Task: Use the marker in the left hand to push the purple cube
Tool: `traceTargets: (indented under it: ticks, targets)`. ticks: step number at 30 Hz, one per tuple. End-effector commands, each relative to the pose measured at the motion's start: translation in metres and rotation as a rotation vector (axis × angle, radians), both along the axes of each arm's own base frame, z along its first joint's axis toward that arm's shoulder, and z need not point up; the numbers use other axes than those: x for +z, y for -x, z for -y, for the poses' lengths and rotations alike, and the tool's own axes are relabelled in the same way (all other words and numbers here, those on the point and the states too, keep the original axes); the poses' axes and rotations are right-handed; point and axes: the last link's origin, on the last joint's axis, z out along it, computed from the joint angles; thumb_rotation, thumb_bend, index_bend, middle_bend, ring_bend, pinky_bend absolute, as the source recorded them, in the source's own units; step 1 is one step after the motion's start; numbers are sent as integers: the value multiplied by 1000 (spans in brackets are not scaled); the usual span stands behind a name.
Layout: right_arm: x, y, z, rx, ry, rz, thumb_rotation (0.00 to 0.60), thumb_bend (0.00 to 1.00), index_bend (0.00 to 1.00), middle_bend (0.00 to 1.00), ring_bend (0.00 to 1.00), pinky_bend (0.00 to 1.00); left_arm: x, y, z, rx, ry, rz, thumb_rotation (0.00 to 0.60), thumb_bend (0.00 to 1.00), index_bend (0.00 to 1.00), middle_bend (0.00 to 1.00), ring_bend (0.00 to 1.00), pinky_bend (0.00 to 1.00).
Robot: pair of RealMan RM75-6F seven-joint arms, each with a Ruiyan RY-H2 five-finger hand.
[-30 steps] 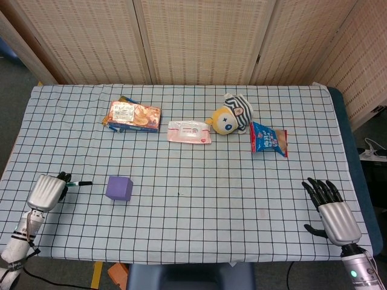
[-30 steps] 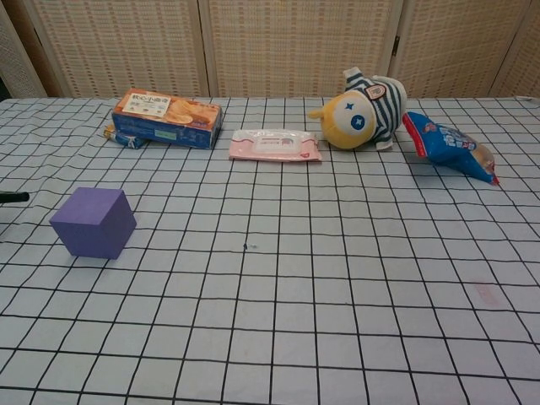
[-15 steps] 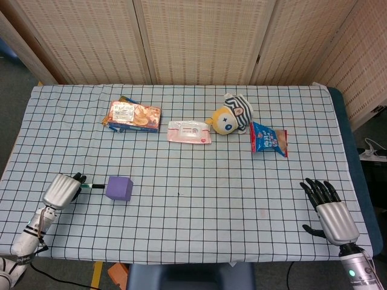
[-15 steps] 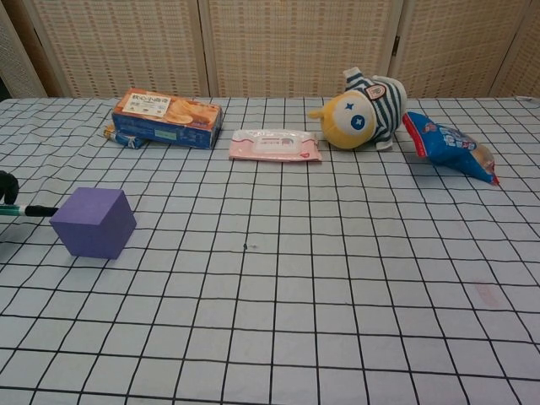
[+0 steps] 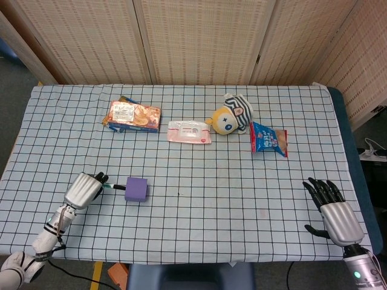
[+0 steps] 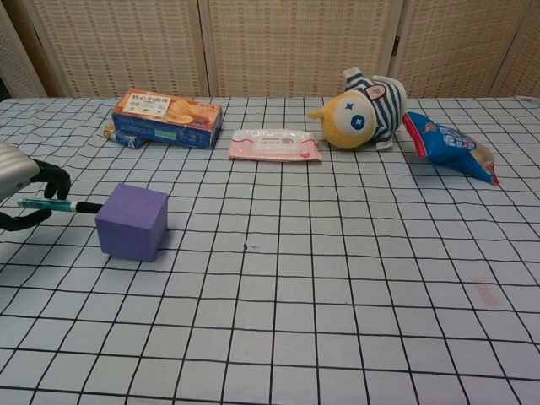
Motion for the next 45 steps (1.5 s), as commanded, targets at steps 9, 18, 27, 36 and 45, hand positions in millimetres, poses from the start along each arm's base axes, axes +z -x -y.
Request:
traceTargets:
  ticks: [9, 18, 27, 36, 45]
  targets:
    - [7, -2, -5, 22, -10, 29, 600, 0, 0, 0, 0, 0, -24, -47, 3, -80, 38, -79, 600, 674, 795, 802, 830, 1000]
    - [13, -3, -9, 34, -11, 46, 600, 0, 0, 0, 0, 0, -45, -82, 0, -113, 57, -93, 600, 674, 795, 803, 830, 1000]
    - [18, -3, -10, 34, -5, 59, 600, 0, 0, 0, 0, 0, -64, -111, -7, -144, 66, -99, 600, 675, 794, 803, 830, 1000]
    - [22, -1, -10, 28, -2, 72, 600, 0, 0, 0, 0, 0, -79, -148, -16, -187, 61, -72, 600, 680, 794, 805, 830, 1000]
    - [30, 1, -11, 21, 24, 80, 600, 0, 0, 0, 0, 0, -94, -162, -32, -191, 67, -88, 600, 679, 794, 806, 832, 1000]
